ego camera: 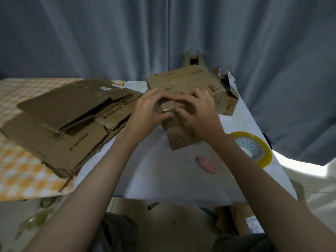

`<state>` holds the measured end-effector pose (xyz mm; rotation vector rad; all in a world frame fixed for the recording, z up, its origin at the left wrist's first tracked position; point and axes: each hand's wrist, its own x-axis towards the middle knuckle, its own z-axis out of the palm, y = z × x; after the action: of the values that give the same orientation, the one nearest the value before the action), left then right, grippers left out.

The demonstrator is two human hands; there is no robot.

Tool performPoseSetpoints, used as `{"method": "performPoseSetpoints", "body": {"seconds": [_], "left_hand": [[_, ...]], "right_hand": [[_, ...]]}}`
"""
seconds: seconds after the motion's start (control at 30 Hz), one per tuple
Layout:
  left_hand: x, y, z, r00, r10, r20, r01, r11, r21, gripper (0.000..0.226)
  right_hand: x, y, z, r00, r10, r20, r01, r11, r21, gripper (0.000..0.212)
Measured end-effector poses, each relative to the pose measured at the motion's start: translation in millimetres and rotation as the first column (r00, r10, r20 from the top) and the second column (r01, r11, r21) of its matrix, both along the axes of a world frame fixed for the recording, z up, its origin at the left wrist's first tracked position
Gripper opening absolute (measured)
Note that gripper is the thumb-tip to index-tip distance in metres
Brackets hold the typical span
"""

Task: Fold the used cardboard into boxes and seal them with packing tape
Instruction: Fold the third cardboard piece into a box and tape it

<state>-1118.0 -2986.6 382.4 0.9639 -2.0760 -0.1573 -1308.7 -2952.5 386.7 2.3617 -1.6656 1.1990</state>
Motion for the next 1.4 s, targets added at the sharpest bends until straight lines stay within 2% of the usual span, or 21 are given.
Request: {"method": "performPoseSetpoints", "body": {"seconds": [0.17,0.33,0.47,0.63,0.73,0.87,1.0,1.17,1.3,1.4], "left_hand": [[13.0,-2.0,-1.5,1.000,0.013,0.015,-0.013,1.000,0.018,0.059],[26.0,4.4,-6.8,0.997,0.032,-0.064,-0.029,0.998,0.047,0.042],[24.7,5.2,-6.9,0.997,0.050,-0.058,-0.048,0.998,0.040,0.043],[23.0,5.9,-13.1,0.995,0.069,-0.078,-0.067,0.997,0.030,0.046],[18.3,5.7,-13.4,0.991,0.083,-0.106,-0.079,0.996,0.047,0.047],[13.8,6.8,-11.4,0.978,0.145,-0.147,-0.138,0.989,0.061,0.049],[9.5,11.8,-10.8,0.947,0.216,-0.238,-0.185,0.972,0.144,0.049],[15.2,15.4,-5.4,0.916,0.283,-0.286,-0.240,0.955,0.174,0.042],[30.0,19.3,6.3,0.859,0.317,-0.402,-0.242,0.943,0.228,0.041],[38.3,25.0,10.4,0.845,0.314,-0.433,-0.224,0.943,0.246,0.034]], "right_hand": [[5.7,-4.6,-1.0,0.999,-0.032,0.003,0.032,0.999,-0.027,0.026],[8.1,-0.7,-7.6,0.999,-0.035,0.033,0.037,0.998,-0.057,0.022],[1.8,-5.0,-2.1,0.996,-0.022,0.083,0.026,0.999,-0.048,0.020],[-31.6,-9.8,6.8,0.942,-0.276,0.188,0.290,0.956,-0.048,0.022],[-49.4,-12.8,10.5,0.903,-0.355,0.243,0.365,0.931,0.005,0.021],[-54.1,-16.3,16.1,0.851,-0.358,0.384,0.339,0.933,0.119,0.024],[-53.0,-16.1,17.8,0.707,-0.375,0.599,0.314,0.926,0.209,0.023],[-45.1,-10.2,20.1,0.591,-0.374,0.715,0.235,0.927,0.291,0.022],[-29.8,0.0,21.9,0.581,-0.347,0.737,0.146,0.934,0.325,0.020],[-24.7,8.8,26.8,0.584,-0.301,0.754,0.071,0.944,0.322,0.023]]}}
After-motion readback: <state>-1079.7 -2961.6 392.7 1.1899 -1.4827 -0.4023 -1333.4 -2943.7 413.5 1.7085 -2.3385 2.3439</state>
